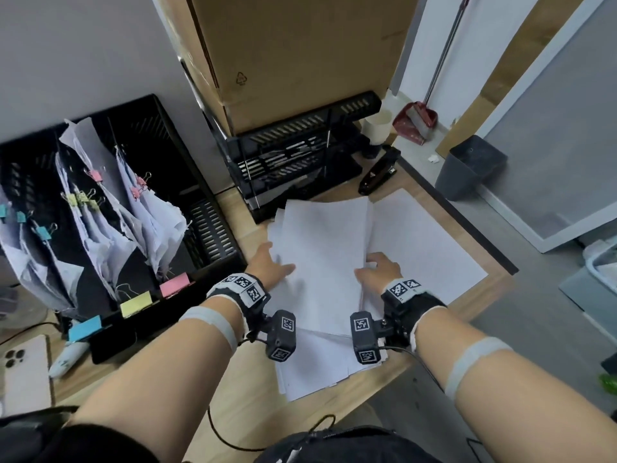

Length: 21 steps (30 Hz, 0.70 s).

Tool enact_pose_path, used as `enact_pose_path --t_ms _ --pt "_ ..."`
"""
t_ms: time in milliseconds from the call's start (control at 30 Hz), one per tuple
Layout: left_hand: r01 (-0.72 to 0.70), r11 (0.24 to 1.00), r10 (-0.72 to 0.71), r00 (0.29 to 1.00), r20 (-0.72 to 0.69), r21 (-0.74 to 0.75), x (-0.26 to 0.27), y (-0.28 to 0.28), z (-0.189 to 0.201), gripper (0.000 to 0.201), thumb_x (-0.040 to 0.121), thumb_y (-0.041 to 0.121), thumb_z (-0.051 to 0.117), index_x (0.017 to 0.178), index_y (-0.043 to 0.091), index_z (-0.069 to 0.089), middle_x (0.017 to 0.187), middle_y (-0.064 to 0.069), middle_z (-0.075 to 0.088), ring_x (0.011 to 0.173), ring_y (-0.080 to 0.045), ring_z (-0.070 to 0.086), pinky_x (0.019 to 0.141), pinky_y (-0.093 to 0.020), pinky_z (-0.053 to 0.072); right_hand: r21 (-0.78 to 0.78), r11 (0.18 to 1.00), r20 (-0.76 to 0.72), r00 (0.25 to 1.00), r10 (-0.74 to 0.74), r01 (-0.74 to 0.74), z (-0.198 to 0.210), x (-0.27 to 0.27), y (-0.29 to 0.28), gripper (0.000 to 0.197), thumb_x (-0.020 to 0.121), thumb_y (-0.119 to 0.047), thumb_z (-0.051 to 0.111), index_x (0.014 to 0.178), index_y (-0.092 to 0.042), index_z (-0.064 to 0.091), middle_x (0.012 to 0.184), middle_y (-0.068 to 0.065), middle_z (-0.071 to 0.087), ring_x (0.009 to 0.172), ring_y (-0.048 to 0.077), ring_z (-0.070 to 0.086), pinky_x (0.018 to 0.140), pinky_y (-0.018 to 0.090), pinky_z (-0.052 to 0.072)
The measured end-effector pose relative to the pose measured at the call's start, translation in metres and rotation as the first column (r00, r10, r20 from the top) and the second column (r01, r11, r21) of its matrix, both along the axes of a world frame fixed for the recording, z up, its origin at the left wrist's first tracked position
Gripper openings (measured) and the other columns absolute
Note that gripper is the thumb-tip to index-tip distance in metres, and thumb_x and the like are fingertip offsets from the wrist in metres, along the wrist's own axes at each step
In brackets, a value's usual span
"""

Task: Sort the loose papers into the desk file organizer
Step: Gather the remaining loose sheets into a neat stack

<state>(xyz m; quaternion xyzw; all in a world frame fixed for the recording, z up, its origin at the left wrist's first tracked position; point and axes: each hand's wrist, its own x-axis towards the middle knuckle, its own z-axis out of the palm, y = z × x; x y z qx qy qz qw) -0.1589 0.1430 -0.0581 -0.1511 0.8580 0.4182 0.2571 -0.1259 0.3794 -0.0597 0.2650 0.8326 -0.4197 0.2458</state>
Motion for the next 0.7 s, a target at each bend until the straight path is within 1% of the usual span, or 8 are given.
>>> enact_pose_path --t_ms 67,167,267,400,467,567,633,700 --pt "0.072 0.992 -0.064 0.995 0.081 -0.101 0.005 -0.002 -0.012 0.084 0.091 0.026 0.071 0.157 0.01 0.021 0.155 -0.018 0.04 0.137 -0.032 0.047 0.109 -0.034 0.041 0.106 0.994 0.113 0.993 0.022 -0.034 -0.013 -0.001 0.003 0.059 0.083 -0.031 0.059 0.139 -0.03 0.041 0.136 0.014 0.043 0.097 0.033 0.057 0.076 0.027 0.046" --pt "0.101 0.984 -0.086 0.991 0.105 -0.148 0.009 0.004 -0.018 0.075 0.094 0.024 0.066 0.154 0.005 0.025 0.155 -0.017 0.039 0.14 -0.032 0.043 0.11 -0.033 0.037 0.178 0.984 0.163 0.985 -0.049 0.02 -0.029 -0.004 0.007 0.079 0.079 -0.033 0.063 0.148 -0.025 0.026 0.142 0.017 0.039 0.118 0.037 0.054 0.094 0.036 0.048" --pt "0.094 0.973 -0.07 0.99 0.122 -0.209 0.01 0.011 -0.022 0.061 0.093 0.024 0.064 0.144 0.006 0.036 0.143 -0.019 0.05 0.13 -0.034 0.051 0.103 -0.034 0.044 0.129 0.991 0.196 0.978 -0.069 0.044 -0.034 -0.011 0.011 0.082 0.084 -0.027 0.061 0.152 -0.013 0.016 0.142 0.016 0.042 0.119 0.034 0.053 0.086 0.031 0.045" --pt "0.132 0.957 -0.104 0.988 0.116 -0.26 0.01 0.014 -0.024 0.053 0.09 0.025 0.065 0.136 0.008 0.045 0.135 -0.018 0.055 0.122 -0.035 0.056 0.102 -0.04 0.048 0.046 0.999 0.226 0.974 -0.003 -0.008 -0.04 -0.021 0.01 0.064 0.077 -0.032 0.065 0.131 -0.003 0.047 0.119 0.018 0.061 0.088 0.027 0.061 0.079 0.03 0.049" --pt "0.143 0.955 -0.114 0.986 0.122 -0.261 0.01 0.012 -0.023 0.051 0.092 0.024 0.064 0.137 0.01 0.047 0.137 -0.017 0.054 0.122 -0.034 0.056 0.102 -0.038 0.048 0.089 0.996 0.235 0.972 0.004 -0.026 -0.043 -0.025 0.007 0.072 0.072 -0.041 0.063 0.134 -0.011 0.046 0.132 0.015 0.054 0.103 0.031 0.061 0.091 0.038 0.052" --pt "0.134 0.962 -0.107 0.987 0.122 -0.24 0.012 0.01 -0.021 0.049 0.094 0.023 0.061 0.14 0.014 0.047 0.139 -0.014 0.052 0.123 -0.031 0.055 0.098 -0.034 0.049 0.035 0.999 0.237 0.971 -0.022 0.015 -0.045 -0.029 0.004 0.094 0.082 -0.04 0.064 0.154 -0.016 0.01 0.156 0.01 0.028 0.135 0.032 0.041 0.105 0.038 0.039" --pt "0.133 0.97 -0.11 0.986 0.122 -0.201 0.015 0.008 -0.021 0.046 0.095 0.023 0.06 0.139 0.016 0.048 0.139 -0.01 0.052 0.122 -0.029 0.056 0.092 -0.03 0.049 -0.021 0.999 0.23 0.972 -0.041 0.047 -0.049 -0.033 0.001 0.102 0.078 -0.041 0.069 0.155 -0.019 0.006 0.149 0.009 0.037 0.126 0.029 0.048 0.096 0.038 0.043" --pt "0.127 0.977 -0.108 0.987 0.12 -0.17 0.019 0.005 -0.022 0.045 0.095 0.024 0.06 0.138 0.017 0.049 0.14 -0.008 0.053 0.122 -0.026 0.056 0.087 -0.024 0.044 0.004 1.0 0.238 0.971 -0.021 0.021 -0.058 -0.034 0.0 0.1 0.07 -0.041 0.07 0.153 -0.019 0.019 0.134 0.009 0.049 0.105 0.025 0.056 0.077 0.035 0.047"
